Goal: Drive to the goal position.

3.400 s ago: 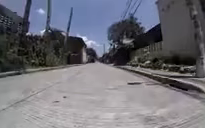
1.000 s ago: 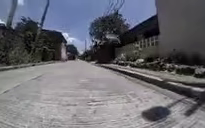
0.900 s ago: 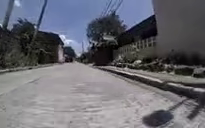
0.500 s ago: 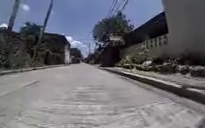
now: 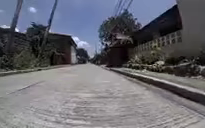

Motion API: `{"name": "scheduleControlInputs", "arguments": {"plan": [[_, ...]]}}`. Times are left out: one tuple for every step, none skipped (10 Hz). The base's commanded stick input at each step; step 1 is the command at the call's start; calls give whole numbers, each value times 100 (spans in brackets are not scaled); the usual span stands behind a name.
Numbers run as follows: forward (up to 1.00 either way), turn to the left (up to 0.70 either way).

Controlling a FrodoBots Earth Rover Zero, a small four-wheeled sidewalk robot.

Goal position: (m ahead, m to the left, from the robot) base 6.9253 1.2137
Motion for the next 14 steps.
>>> {"name": "scheduleControlInputs", "arguments": {"plan": [[100, 14], [100, 14], [100, -5], [100, -23], [100, -26], [100, -5], [100, 14], [100, 15], [100, 15], [100, 15], [100, 15], [100, 15], [100, 15], [100, 15]]}}
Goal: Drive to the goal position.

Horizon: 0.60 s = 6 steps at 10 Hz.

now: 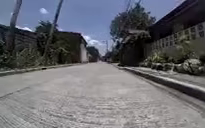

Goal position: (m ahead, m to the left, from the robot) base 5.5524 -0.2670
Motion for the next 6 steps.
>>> {"name": "scheduleControlInputs", "arguments": {"plan": [[100, 15], [76, 11], [48, 7], [19, 3], [0, 0], [0, 0]]}}
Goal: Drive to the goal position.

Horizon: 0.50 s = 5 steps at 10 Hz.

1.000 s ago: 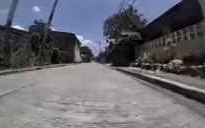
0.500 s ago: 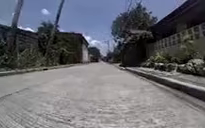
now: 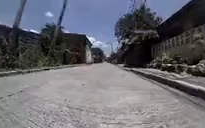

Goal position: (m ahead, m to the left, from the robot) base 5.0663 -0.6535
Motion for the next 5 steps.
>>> {"name": "scheduleControlInputs", "arguments": {"plan": [[0, 0], [0, 0], [0, 0], [0, 0], [0, 0]]}}
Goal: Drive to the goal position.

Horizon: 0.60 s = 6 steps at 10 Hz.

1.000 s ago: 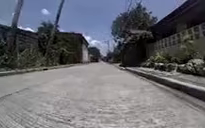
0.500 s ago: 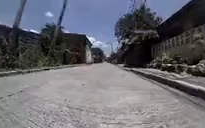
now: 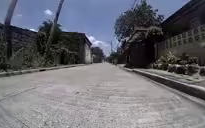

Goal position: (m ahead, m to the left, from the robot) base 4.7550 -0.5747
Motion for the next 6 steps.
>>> {"name": "scheduleControlInputs", "arguments": {"plan": [[0, 0], [0, 0], [5, 1], [29, 4], [53, 8], [77, 12]]}}
